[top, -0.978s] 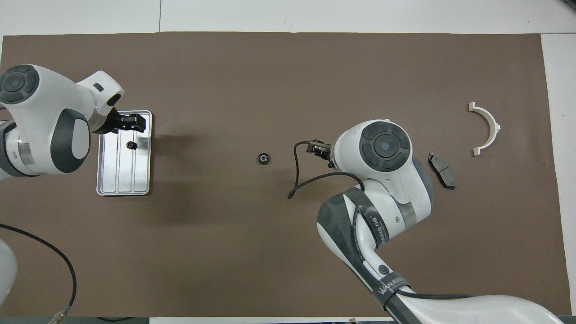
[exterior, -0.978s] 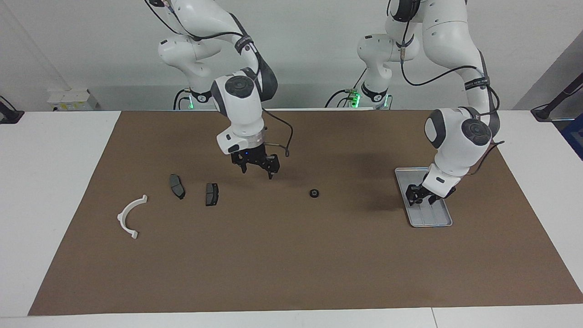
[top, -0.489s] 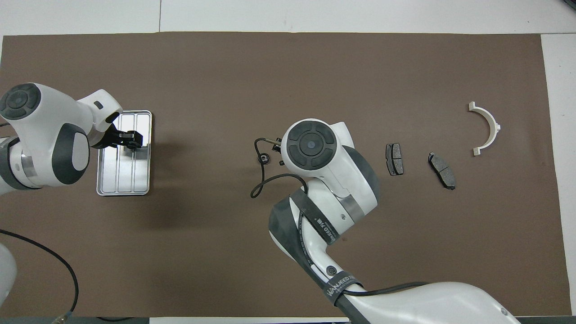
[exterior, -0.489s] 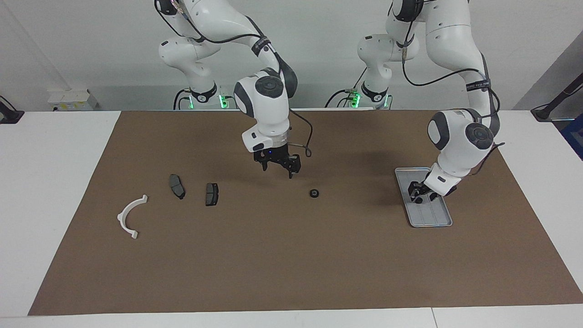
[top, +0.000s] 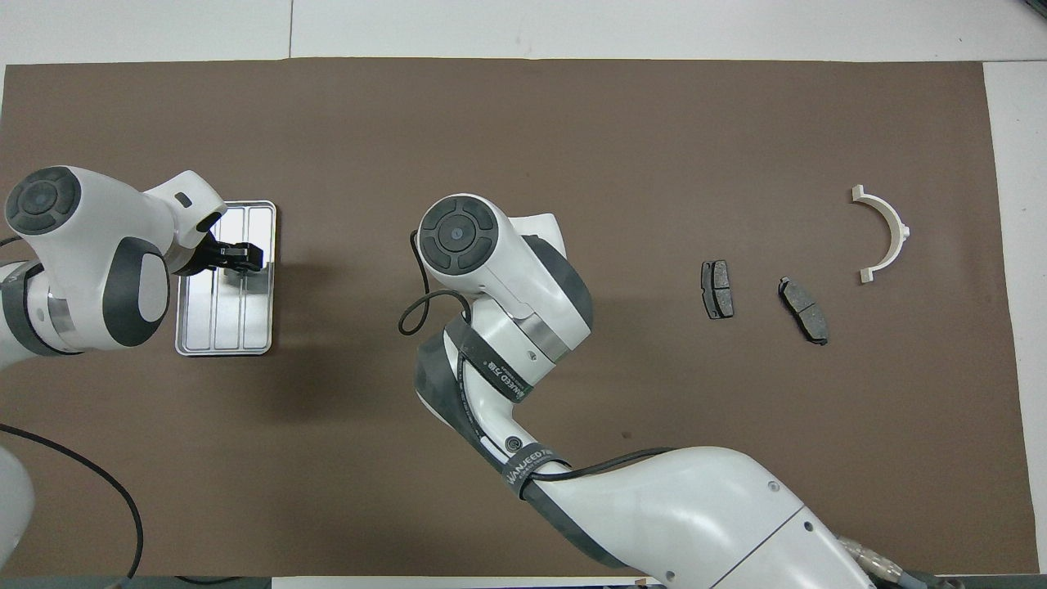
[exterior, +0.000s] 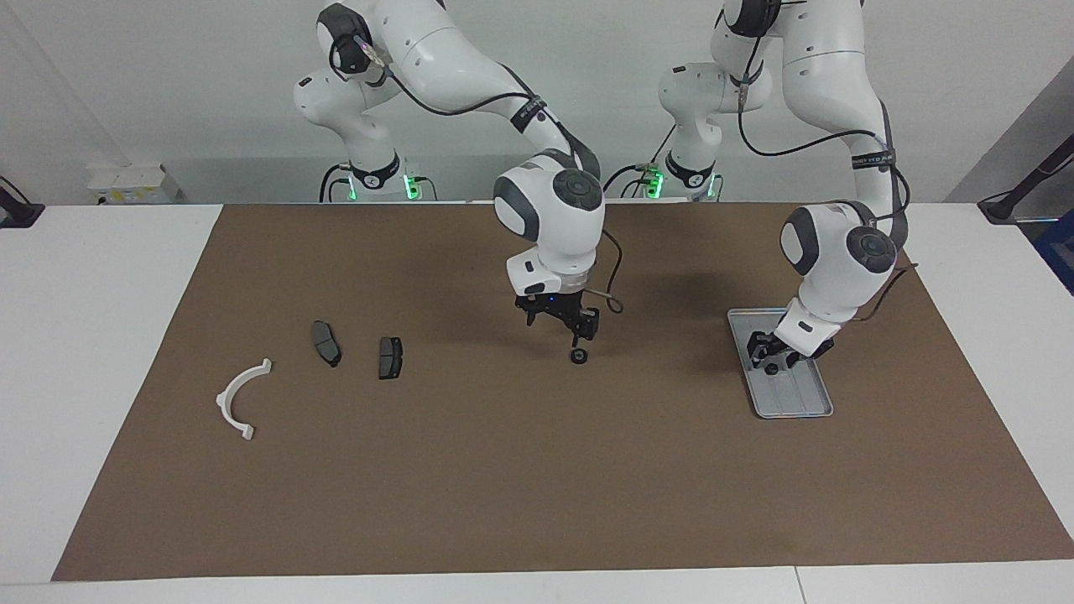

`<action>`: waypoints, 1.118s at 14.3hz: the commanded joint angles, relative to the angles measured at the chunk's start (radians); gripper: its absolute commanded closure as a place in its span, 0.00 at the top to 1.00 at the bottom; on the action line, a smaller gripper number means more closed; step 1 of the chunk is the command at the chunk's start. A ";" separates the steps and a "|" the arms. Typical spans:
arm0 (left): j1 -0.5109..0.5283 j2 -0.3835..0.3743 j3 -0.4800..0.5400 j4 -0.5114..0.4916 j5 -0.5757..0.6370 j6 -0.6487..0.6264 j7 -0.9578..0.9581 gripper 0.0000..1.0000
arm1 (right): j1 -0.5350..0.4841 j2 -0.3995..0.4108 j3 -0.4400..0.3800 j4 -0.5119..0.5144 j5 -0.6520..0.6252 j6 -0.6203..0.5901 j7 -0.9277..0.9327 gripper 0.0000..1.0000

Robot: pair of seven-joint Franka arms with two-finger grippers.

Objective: Place bearing gear from tray to pile

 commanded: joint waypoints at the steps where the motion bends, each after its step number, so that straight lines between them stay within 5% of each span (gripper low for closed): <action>1: 0.002 -0.029 -0.001 -0.058 -0.014 0.055 0.015 0.70 | 0.010 0.053 -0.005 0.081 -0.014 -0.028 0.028 1.00; 6: 0.002 -0.029 0.000 -0.087 -0.014 0.095 0.014 0.65 | 0.007 0.070 0.010 0.097 0.004 0.091 0.020 1.00; 7: 0.002 -0.029 0.000 -0.087 -0.014 0.096 0.014 0.55 | 0.004 0.068 0.021 0.094 0.005 0.093 0.018 1.00; 10: 0.002 -0.028 -0.001 -0.081 -0.014 0.092 0.011 0.02 | 0.002 0.068 0.036 0.057 0.005 0.128 -0.001 1.00; 16: 0.002 -0.023 -0.001 -0.038 -0.014 0.064 0.006 0.00 | -0.027 0.067 0.058 -0.006 0.042 0.133 -0.041 1.00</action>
